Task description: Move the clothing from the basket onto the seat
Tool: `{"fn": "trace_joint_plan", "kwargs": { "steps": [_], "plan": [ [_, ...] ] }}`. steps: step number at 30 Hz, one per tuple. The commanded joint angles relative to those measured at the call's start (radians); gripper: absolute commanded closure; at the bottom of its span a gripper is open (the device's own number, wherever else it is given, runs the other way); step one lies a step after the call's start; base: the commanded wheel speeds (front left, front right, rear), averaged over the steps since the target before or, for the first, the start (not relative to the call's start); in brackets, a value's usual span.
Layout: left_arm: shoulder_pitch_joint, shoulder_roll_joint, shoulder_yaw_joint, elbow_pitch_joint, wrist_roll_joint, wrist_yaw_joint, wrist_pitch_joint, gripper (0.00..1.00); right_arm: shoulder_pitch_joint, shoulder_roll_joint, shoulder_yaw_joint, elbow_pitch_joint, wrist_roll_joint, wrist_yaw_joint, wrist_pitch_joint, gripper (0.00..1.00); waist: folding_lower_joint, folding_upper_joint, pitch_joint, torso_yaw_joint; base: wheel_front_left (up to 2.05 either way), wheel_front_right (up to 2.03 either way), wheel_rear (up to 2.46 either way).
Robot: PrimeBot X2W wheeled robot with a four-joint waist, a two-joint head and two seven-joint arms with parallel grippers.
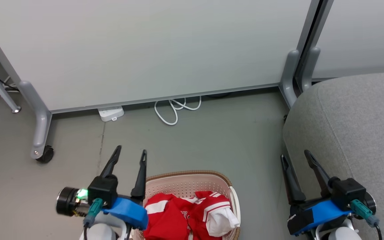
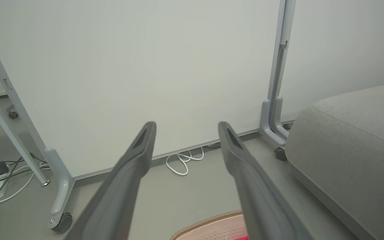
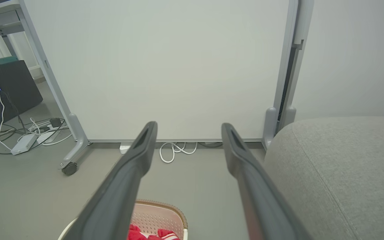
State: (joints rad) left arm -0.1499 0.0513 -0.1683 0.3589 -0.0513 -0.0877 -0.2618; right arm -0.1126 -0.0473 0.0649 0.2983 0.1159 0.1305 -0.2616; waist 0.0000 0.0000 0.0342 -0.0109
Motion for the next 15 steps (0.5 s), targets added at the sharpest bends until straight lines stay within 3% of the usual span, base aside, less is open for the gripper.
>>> {"fn": "trace_joint_plan", "kwargs": {
  "steps": [1, 7, 15],
  "plan": [
    [-0.029, -0.001, -0.012, 0.014, 0.007, -0.008, -0.005, 0.00, -0.015, -0.005, 0.002, -0.005, 0.007, 0.000, -0.005, 0.00, 0.0000, 0.0000, 0.017, -0.011, 0.00, 0.00, 0.00],
    [-0.135, 0.014, -0.072, 0.096, 0.027, -0.033, -0.005, 0.00, -0.062, -0.005, 0.005, -0.021, 0.002, 0.000, -0.005, 0.00, 0.0000, 0.0000, 0.107, -0.051, 0.00, 0.00, 0.00],
    [-0.304, 0.076, -0.196, 0.274, 0.049, -0.044, -0.004, 0.00, -0.161, -0.005, 0.007, -0.046, 0.004, 0.000, -0.005, 0.00, 0.0000, 0.0000, 0.265, -0.113, 0.00, 0.00, 0.00]
  ]
}}
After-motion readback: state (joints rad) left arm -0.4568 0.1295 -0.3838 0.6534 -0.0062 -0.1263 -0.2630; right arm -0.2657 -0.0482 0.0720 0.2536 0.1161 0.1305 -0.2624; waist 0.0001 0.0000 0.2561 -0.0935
